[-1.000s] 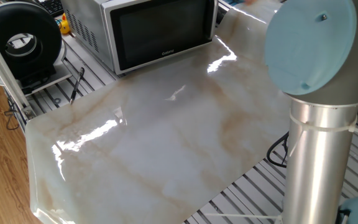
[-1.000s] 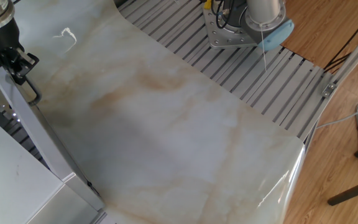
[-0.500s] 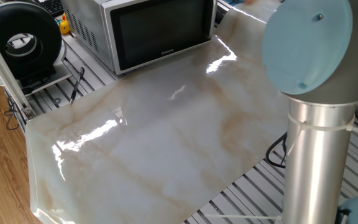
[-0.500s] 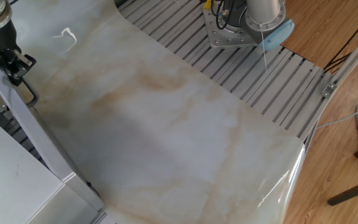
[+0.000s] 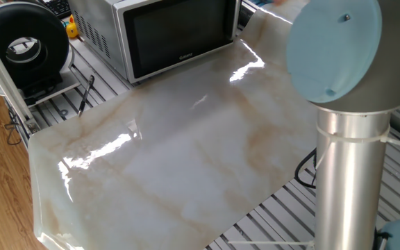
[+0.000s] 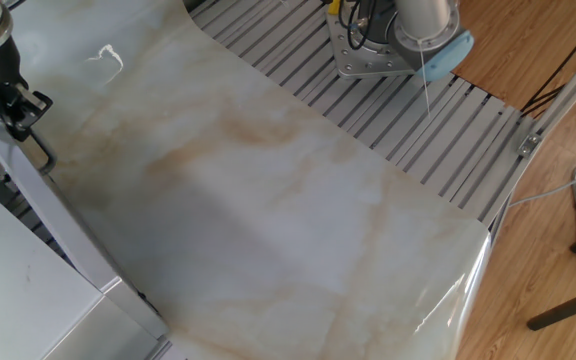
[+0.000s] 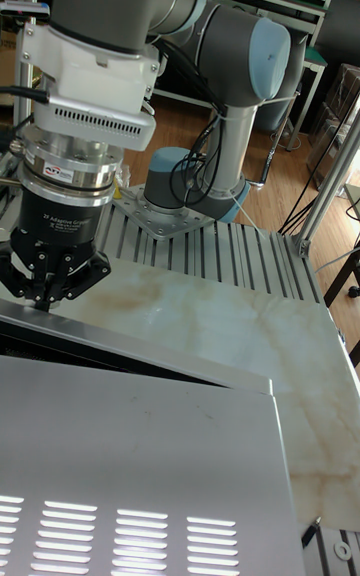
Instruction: Close the microwave door
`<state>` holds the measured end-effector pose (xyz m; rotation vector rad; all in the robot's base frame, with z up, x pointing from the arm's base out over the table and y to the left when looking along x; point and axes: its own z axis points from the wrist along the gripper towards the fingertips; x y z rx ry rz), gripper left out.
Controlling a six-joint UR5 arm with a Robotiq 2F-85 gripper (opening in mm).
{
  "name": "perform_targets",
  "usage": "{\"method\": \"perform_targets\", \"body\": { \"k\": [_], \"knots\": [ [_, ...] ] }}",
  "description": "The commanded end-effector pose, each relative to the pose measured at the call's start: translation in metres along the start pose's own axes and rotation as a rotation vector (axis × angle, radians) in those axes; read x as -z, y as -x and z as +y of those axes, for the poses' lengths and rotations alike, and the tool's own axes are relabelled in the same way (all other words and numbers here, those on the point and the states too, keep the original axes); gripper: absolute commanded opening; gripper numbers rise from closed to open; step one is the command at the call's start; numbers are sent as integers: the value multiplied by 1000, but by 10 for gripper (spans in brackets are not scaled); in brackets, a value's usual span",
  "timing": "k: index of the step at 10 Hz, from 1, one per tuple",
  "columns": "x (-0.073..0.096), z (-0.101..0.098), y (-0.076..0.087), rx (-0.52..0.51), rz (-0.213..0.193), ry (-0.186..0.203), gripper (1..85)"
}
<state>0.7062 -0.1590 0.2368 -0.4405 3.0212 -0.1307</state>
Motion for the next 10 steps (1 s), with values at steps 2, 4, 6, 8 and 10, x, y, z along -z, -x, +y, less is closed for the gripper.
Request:
{"method": "perform_targets", "body": {
  "k": [2,4,6,8,10],
  "knots": [
    [1,2,9,-8,-18,19,13],
    [1,1,15,-16,-40,17,13],
    [1,3,15,-13,-37,24,13],
    [-1,3,17,-12,-32,23,13],
    [-3,-1,19,-7,-29,12,13]
  ]
}}
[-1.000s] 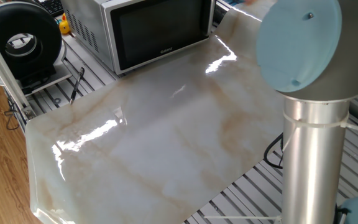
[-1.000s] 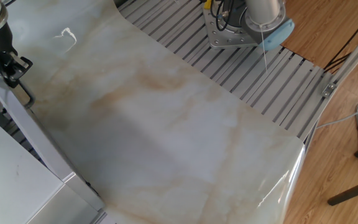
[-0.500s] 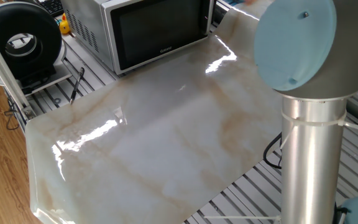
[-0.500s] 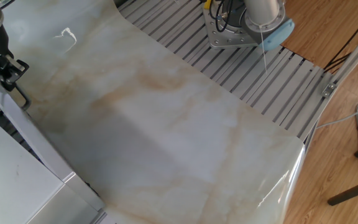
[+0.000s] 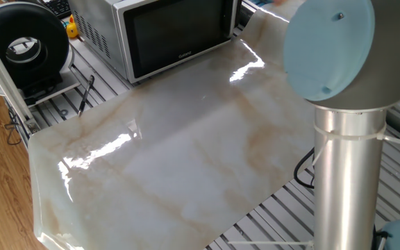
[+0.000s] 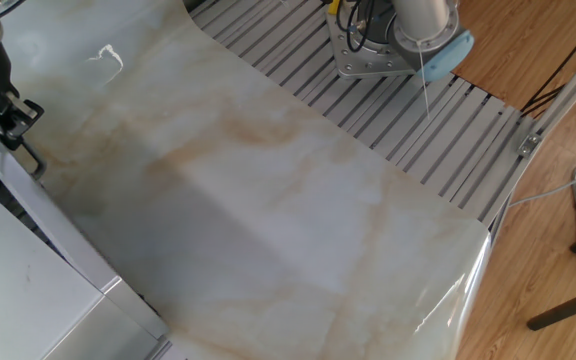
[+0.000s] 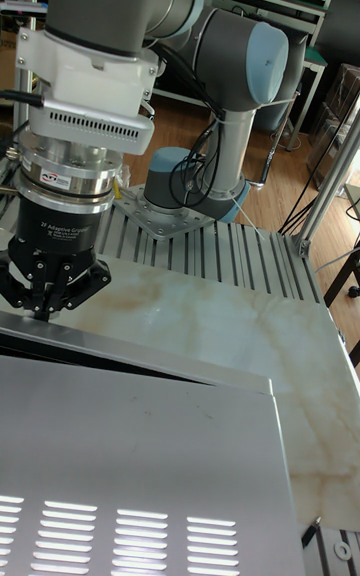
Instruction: Close the microwave door
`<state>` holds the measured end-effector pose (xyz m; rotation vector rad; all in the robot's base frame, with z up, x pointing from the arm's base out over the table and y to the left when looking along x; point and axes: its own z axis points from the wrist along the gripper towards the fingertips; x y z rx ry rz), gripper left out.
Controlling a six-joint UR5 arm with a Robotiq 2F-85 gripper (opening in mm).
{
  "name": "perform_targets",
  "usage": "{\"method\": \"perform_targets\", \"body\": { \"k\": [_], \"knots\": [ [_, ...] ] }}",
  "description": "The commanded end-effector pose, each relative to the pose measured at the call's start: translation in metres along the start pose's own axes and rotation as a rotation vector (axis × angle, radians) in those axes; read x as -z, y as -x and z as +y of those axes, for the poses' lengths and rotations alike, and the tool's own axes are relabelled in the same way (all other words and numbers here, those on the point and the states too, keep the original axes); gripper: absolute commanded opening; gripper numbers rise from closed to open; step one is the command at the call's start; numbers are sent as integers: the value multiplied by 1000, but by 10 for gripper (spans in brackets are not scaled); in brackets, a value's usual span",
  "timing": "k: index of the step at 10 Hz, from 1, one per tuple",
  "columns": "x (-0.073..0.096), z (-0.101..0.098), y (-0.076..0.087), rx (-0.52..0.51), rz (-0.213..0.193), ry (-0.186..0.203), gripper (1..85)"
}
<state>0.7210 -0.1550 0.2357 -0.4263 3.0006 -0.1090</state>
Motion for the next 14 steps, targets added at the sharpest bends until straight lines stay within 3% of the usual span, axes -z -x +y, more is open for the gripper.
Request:
{"method": "perform_targets", "body": {
  "k": [1,7,11,14],
  "knots": [
    [-1,-1,5,3,-4,0,13],
    [-2,-2,6,8,3,-7,13],
    [-1,3,3,-23,-6,19,13],
    [-4,-2,3,-21,5,-2,13]
  ]
}}
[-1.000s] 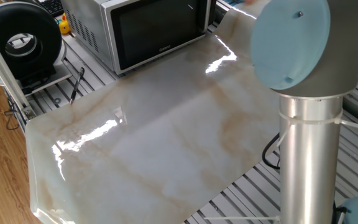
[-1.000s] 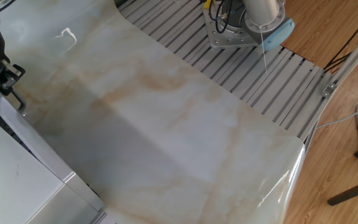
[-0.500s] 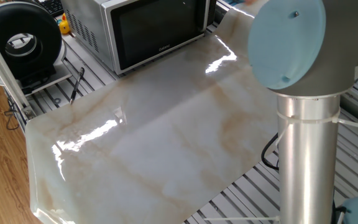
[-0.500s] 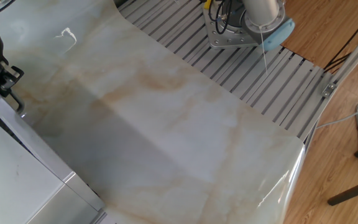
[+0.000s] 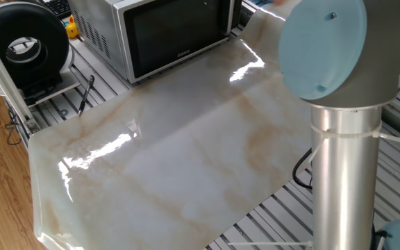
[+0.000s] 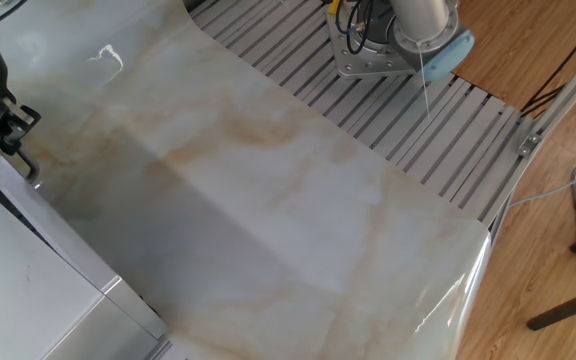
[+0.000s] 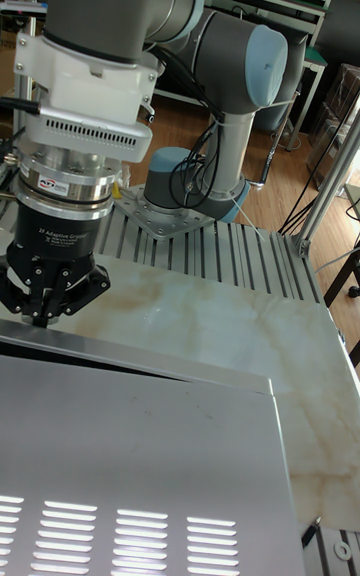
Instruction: Close the microwave door
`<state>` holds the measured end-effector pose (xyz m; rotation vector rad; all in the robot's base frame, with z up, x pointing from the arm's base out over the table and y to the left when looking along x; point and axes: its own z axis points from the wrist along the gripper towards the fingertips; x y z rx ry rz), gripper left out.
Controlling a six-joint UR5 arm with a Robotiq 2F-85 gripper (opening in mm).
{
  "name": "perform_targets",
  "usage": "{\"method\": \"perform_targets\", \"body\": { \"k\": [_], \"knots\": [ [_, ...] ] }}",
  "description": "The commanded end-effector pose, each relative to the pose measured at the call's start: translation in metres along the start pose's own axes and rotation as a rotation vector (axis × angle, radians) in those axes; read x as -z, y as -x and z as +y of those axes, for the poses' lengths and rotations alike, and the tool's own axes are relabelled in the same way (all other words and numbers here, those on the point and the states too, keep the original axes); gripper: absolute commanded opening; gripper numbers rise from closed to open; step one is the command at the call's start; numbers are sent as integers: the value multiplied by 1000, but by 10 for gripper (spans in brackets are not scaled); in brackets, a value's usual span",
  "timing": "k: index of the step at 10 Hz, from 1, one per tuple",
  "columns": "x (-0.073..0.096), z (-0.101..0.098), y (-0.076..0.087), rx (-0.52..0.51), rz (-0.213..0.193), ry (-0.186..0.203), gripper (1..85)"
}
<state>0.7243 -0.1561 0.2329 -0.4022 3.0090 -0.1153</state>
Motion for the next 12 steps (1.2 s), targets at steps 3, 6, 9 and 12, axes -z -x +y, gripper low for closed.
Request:
{"method": "perform_targets", "body": {
  "k": [3,6,9,12],
  "knots": [
    [1,-1,4,9,6,-10,13],
    [0,-1,6,15,6,-8,13],
    [0,-1,8,23,6,-10,13],
    [1,-1,11,27,8,-10,13]
  ]
}}
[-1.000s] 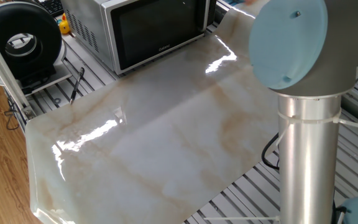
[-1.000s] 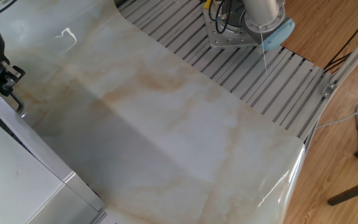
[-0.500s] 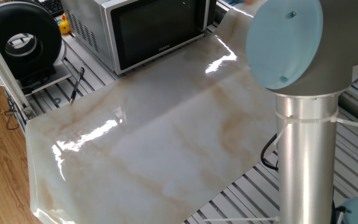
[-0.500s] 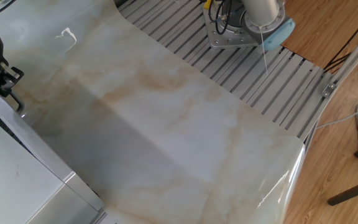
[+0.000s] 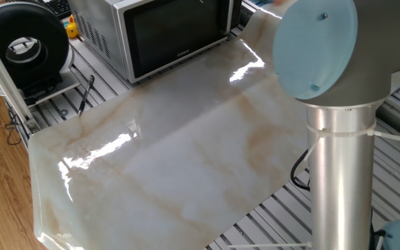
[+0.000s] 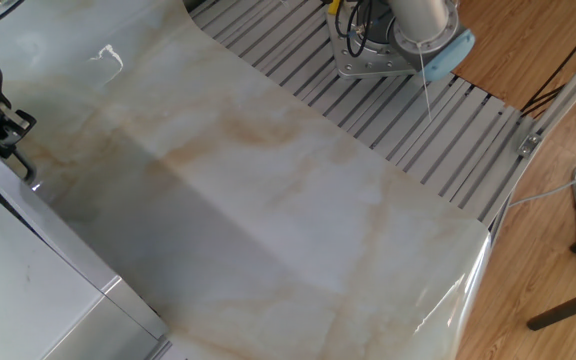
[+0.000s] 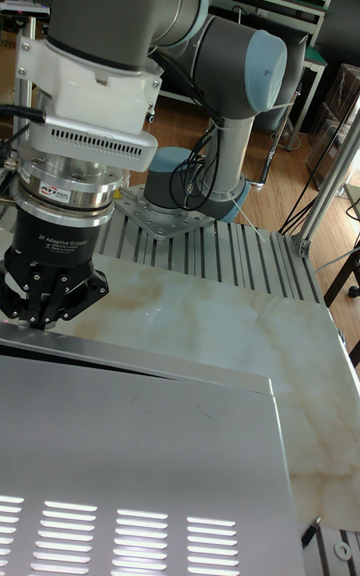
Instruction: Close the microwave door
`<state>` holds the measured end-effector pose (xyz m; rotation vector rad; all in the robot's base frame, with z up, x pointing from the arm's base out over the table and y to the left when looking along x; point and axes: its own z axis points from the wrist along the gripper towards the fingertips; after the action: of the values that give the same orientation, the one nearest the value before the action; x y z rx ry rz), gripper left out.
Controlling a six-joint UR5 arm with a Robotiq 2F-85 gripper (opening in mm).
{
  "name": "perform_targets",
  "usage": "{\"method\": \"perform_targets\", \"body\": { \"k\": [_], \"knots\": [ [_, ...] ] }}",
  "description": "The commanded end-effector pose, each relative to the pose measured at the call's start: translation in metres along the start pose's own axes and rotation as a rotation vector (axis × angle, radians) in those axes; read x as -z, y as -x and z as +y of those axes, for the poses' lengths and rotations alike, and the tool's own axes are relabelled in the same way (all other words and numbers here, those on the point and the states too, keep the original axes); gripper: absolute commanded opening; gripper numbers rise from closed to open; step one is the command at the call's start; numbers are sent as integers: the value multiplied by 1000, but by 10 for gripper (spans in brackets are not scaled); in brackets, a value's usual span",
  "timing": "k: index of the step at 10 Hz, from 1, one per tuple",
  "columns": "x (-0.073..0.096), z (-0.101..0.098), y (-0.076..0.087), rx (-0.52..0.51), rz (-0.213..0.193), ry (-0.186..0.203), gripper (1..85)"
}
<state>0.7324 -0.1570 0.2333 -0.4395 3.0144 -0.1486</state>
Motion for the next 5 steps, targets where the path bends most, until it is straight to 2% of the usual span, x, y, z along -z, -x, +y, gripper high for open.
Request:
{"method": "perform_targets", "body": {
  "k": [1,5],
  "knots": [
    [1,2,3,4,-6,9,13],
    [1,2,5,13,-11,11,13]
  ]
}}
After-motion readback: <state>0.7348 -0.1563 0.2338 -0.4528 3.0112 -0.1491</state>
